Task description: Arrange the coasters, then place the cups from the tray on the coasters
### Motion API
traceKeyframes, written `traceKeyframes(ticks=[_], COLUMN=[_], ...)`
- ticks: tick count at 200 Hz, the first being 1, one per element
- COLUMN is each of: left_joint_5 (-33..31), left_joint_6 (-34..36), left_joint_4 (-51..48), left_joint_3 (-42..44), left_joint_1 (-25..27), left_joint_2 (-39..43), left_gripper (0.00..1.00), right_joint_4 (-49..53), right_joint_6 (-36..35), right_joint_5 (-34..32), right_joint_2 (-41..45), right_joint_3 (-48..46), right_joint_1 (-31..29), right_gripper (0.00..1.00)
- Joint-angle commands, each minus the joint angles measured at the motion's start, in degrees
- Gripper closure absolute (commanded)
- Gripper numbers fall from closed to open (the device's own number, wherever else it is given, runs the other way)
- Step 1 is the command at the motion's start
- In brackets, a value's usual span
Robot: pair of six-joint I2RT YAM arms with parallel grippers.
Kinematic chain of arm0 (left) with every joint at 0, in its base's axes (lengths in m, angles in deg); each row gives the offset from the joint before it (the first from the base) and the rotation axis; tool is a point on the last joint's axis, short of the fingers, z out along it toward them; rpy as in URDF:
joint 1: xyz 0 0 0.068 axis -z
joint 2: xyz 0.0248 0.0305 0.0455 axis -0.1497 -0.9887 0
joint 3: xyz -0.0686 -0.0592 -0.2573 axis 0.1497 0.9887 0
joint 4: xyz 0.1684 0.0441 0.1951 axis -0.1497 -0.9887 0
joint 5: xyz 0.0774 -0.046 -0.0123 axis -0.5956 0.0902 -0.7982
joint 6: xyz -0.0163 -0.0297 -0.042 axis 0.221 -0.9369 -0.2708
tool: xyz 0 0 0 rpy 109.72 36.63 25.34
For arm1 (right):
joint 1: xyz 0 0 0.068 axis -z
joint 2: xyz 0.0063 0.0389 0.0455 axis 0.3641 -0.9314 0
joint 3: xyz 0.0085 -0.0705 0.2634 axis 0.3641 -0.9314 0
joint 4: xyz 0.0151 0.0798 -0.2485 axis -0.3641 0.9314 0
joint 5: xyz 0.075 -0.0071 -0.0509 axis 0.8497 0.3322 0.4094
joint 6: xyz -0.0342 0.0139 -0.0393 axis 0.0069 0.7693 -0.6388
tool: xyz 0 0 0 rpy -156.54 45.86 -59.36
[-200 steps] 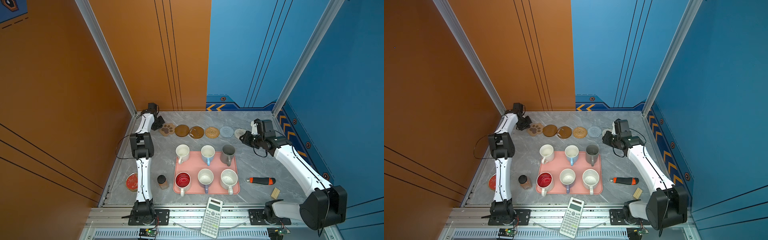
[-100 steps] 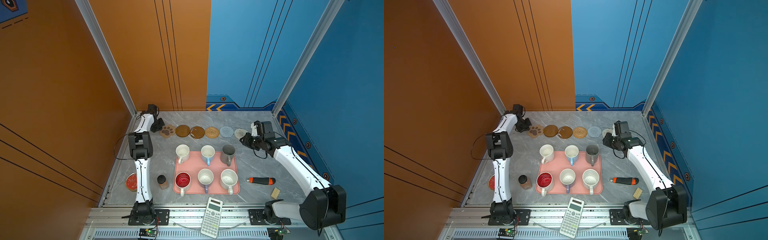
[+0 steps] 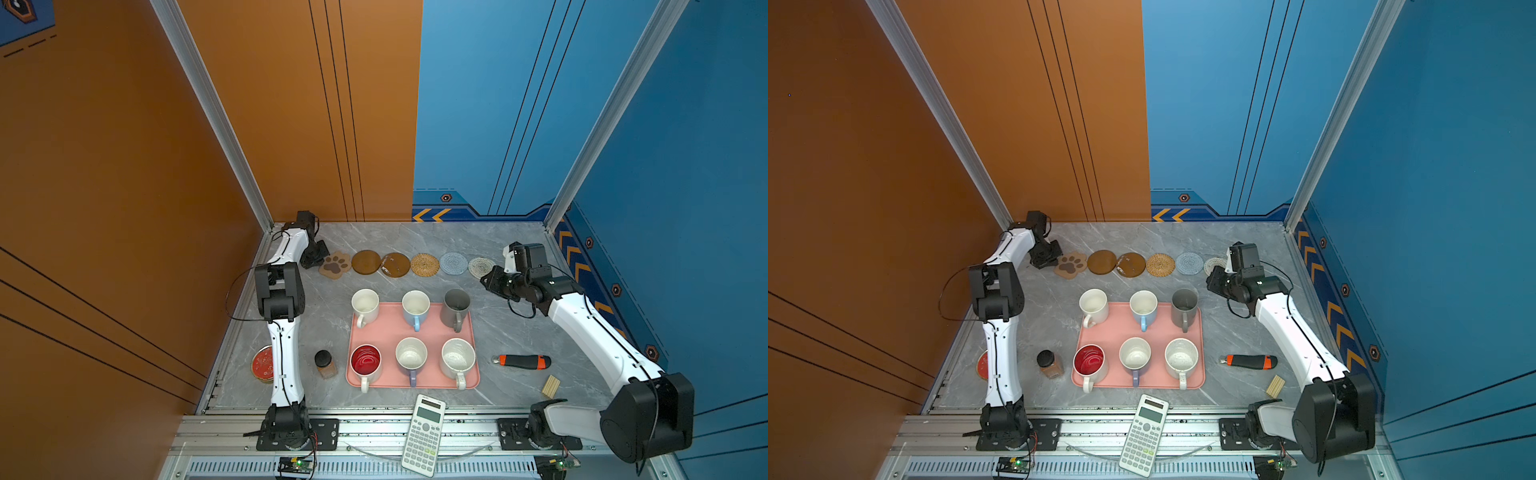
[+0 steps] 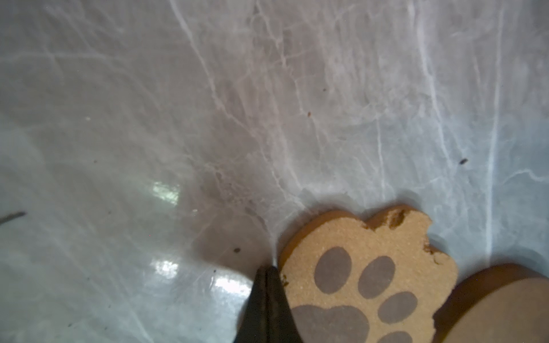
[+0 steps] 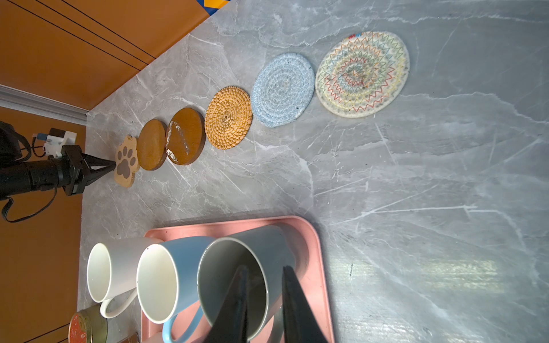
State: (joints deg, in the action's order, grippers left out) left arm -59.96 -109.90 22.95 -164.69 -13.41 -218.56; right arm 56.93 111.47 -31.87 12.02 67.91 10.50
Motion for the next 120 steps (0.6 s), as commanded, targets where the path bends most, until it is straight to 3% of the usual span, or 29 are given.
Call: traceKeyframes(ticks=[1, 62, 120], left_joint_5=[-2.57, -3.33, -1.95], left_joint_6=[0.76, 3.55, 9.97], left_joint_4=[-2.41, -2.23, 0.82], left_joint_3=[1.25, 5.48, 11.86], left_joint_1=[0.49, 3.13, 12.87], left_joint_2=[4.53, 13.11, 22.40], left_gripper=[1.00, 1.00, 1.00], right_joint_4=[-0.63, -0.44, 2.72], right_joint_6=[0.43, -0.23, -2.49], right_joint_5=[0.92, 1.99, 1.91], right_joint_2=[1.58, 3.42, 5.97], right_joint_3=[-0.66, -0.37, 0.33], right_joint_1=[0.53, 1.41, 1.47], right_gripper=[0.80, 0.75, 0.71])
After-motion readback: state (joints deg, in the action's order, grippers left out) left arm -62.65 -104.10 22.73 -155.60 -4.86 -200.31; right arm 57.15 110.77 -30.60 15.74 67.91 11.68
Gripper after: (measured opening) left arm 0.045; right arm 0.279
